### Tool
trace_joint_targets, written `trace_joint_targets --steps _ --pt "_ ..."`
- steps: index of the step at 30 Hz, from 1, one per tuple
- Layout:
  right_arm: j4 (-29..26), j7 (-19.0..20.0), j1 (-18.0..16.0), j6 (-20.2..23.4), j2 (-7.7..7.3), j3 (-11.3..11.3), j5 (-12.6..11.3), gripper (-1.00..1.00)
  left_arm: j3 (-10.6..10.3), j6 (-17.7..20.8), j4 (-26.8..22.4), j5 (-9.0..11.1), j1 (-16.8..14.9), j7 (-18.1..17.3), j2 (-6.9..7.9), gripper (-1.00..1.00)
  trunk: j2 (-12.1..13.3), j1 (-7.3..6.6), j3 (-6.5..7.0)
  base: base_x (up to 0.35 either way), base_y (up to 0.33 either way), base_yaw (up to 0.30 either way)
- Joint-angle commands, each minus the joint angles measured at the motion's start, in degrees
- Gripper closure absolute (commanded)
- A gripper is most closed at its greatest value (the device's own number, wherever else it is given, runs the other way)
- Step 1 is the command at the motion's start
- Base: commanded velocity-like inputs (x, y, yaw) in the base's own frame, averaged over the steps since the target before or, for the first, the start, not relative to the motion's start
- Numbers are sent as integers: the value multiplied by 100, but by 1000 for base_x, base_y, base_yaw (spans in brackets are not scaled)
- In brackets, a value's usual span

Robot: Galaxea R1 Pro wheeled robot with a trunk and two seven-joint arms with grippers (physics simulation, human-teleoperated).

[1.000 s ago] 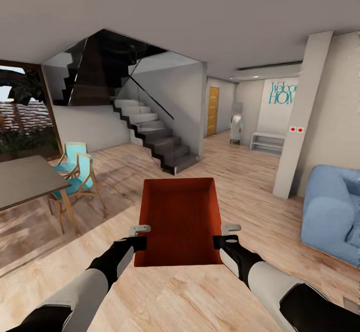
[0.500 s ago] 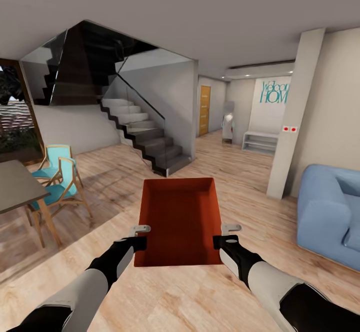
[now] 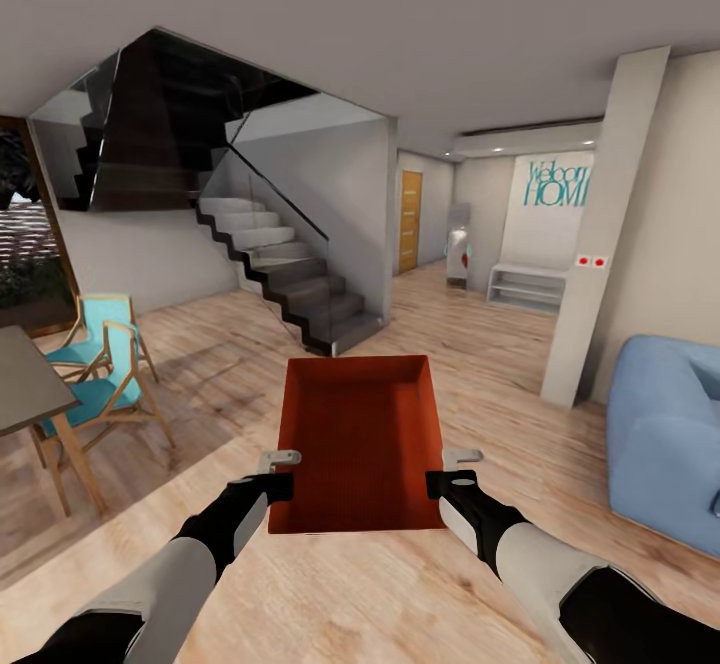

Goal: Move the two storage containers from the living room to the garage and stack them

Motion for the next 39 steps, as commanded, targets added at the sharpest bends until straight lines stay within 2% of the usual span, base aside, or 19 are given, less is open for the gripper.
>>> trace_joint_targets --steps 1,6,27,39 --pt "-4 133 -1 39 -3 153 -183 100 50 36 -89 -6 -6 59 -1 100 -10 6 -12 324 0 0" --pt "-4 133 -1 39 -4 153 -183 100 50 36 -89 -6 -6 59 -1 100 -10 6 -14 324 0 -69" --pt "-4 133 -1 39 -4 153 -183 100 50 36 -89 -6 -6 59 -1 100 -10 6 -73 324 0 -231" --pt "-4 133 -1 39 -4 151 -183 100 50 36 -89 -6 -6 59 -1 100 -10 6 -77 324 0 -16"
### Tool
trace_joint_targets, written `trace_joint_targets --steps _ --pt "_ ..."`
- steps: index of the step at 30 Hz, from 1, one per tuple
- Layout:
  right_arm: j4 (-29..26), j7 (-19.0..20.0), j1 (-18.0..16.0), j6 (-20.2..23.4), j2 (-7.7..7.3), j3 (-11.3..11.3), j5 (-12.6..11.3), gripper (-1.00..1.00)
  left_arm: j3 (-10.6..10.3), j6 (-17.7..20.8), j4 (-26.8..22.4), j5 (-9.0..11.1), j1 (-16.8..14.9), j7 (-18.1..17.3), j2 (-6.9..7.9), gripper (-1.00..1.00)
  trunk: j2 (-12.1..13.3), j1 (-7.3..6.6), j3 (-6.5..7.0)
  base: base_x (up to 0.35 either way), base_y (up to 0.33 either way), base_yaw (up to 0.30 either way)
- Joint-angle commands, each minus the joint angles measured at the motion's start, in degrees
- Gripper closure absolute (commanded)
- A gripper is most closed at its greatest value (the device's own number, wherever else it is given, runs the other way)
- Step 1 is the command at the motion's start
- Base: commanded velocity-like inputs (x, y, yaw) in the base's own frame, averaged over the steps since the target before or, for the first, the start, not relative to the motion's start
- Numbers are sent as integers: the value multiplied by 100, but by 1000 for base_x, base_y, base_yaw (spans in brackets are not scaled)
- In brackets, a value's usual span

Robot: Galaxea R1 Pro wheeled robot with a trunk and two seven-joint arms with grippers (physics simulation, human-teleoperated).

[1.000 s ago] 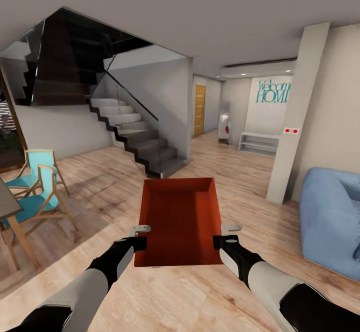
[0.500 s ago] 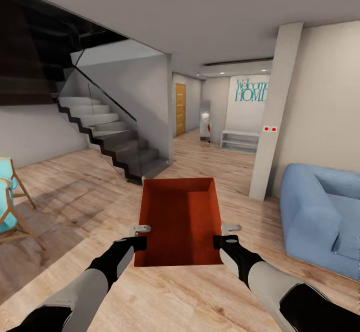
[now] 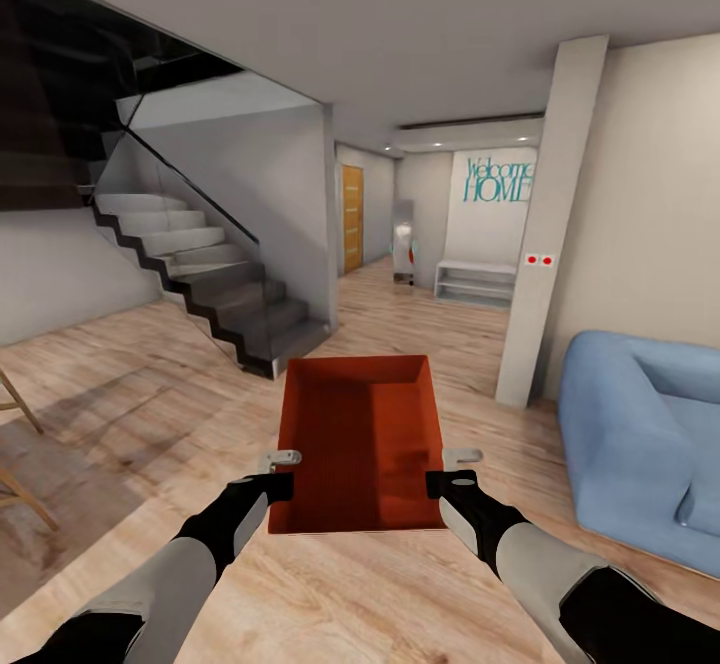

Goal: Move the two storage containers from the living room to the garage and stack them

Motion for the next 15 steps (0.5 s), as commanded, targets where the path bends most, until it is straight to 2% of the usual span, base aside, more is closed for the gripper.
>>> trace_joint_targets --steps 1,15 --pt "-4 131 -1 39 -3 151 -183 100 50 36 -87 -7 -6 59 0 100 -10 6 -12 324 0 0" --pt "-4 131 -1 39 -3 150 -183 100 50 36 -80 -7 -6 53 0 100 -10 6 -12 324 0 0"
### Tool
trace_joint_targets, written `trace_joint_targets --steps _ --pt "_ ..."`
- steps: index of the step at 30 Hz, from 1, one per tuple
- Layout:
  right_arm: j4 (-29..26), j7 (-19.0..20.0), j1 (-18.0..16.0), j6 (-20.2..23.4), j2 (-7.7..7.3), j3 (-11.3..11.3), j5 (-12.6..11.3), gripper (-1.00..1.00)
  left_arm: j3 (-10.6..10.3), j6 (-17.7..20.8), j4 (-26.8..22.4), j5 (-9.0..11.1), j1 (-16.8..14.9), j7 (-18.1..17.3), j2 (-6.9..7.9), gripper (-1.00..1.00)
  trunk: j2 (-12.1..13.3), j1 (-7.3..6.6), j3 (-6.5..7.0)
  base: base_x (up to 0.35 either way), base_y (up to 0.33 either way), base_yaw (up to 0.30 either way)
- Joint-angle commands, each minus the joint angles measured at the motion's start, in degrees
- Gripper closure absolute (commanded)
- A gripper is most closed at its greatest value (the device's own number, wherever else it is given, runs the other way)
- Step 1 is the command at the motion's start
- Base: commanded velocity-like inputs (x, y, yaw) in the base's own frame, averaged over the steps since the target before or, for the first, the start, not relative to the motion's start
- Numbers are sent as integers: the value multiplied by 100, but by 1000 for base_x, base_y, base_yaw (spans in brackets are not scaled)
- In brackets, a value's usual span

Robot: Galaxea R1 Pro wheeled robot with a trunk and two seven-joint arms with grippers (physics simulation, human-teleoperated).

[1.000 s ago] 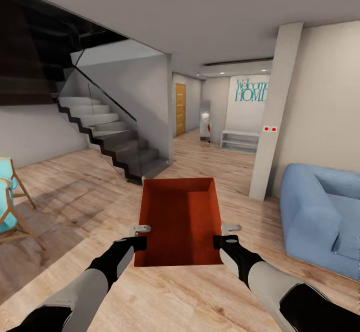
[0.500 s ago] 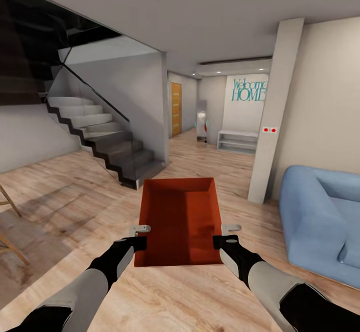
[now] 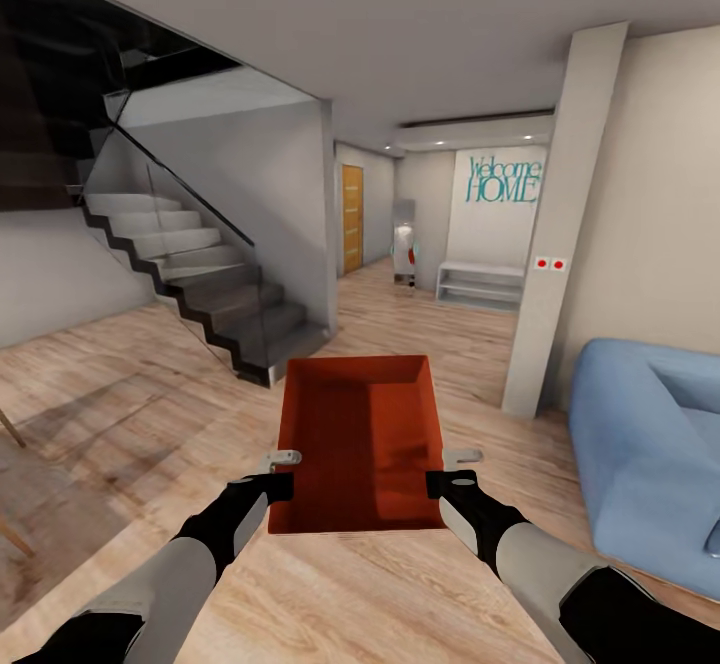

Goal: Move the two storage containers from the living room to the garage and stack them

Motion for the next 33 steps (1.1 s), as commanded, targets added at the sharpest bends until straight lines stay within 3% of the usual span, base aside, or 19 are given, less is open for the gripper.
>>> trace_joint_targets --steps 1,33 --pt "-3 130 -1 39 -3 151 -185 100 42 36 -79 4 -6 58 0 100 -10 6 -12 324 0 0" --pt "-3 130 -1 39 -3 148 -185 100 34 1 -77 4 -6 60 0 100 -10 6 -12 324 0 0"
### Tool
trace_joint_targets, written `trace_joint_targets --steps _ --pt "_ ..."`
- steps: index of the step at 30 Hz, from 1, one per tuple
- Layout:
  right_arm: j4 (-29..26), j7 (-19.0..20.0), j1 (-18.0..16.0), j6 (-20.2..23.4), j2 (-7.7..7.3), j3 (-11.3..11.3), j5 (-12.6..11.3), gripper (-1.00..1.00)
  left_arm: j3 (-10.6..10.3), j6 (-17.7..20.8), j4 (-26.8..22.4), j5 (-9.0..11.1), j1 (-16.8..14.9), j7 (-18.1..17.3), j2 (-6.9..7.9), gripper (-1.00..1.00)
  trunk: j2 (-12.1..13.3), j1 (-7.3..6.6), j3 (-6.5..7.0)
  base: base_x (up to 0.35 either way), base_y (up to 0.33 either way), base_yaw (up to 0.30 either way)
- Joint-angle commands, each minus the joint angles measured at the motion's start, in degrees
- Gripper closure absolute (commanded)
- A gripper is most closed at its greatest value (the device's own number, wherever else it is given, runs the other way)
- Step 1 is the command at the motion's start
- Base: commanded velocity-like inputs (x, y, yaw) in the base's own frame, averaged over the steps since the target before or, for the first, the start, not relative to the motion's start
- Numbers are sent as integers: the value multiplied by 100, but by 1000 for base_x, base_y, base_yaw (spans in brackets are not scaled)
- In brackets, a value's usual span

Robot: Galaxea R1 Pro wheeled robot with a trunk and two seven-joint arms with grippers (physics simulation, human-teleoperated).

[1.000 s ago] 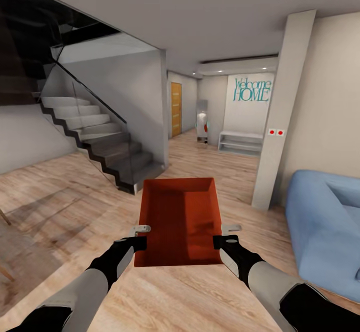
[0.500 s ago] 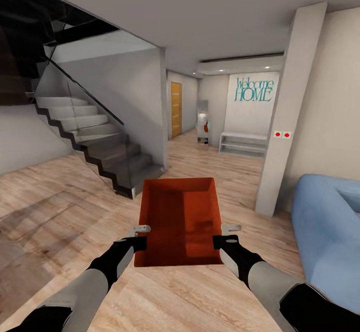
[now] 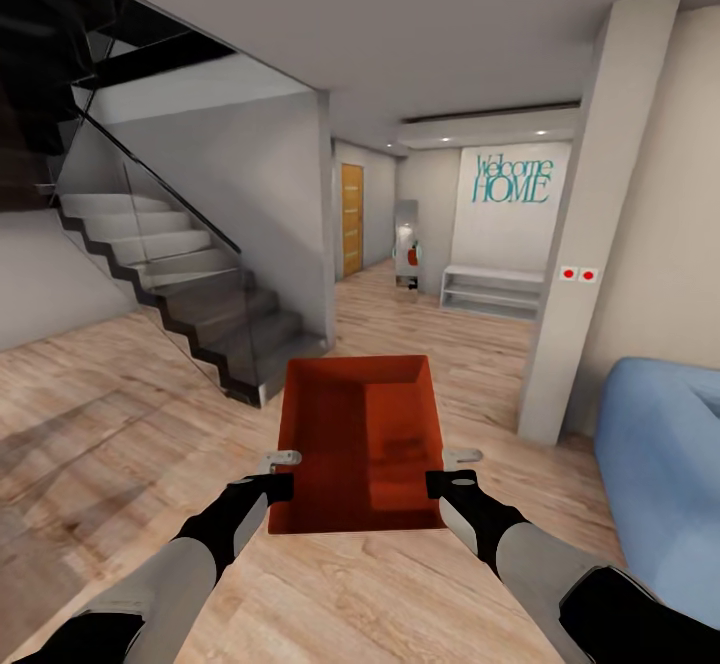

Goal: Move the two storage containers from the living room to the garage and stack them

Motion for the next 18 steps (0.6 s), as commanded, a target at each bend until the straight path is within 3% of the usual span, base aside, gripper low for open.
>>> trace_joint_targets --steps 1,10,18 --pt "-2 135 -1 39 -3 142 -194 100 39 30 -102 -11 -6 60 0 100 -10 6 -12 324 0 0" --pt "-2 135 -1 40 -3 142 -194 100 39 30 -100 -11 -6 57 -9 100 -10 6 -12 324 0 -12" --pt "-2 132 -1 40 -2 142 -193 100 39 30 -102 -11 -6 56 -9 100 -10 6 -12 324 0 -201"
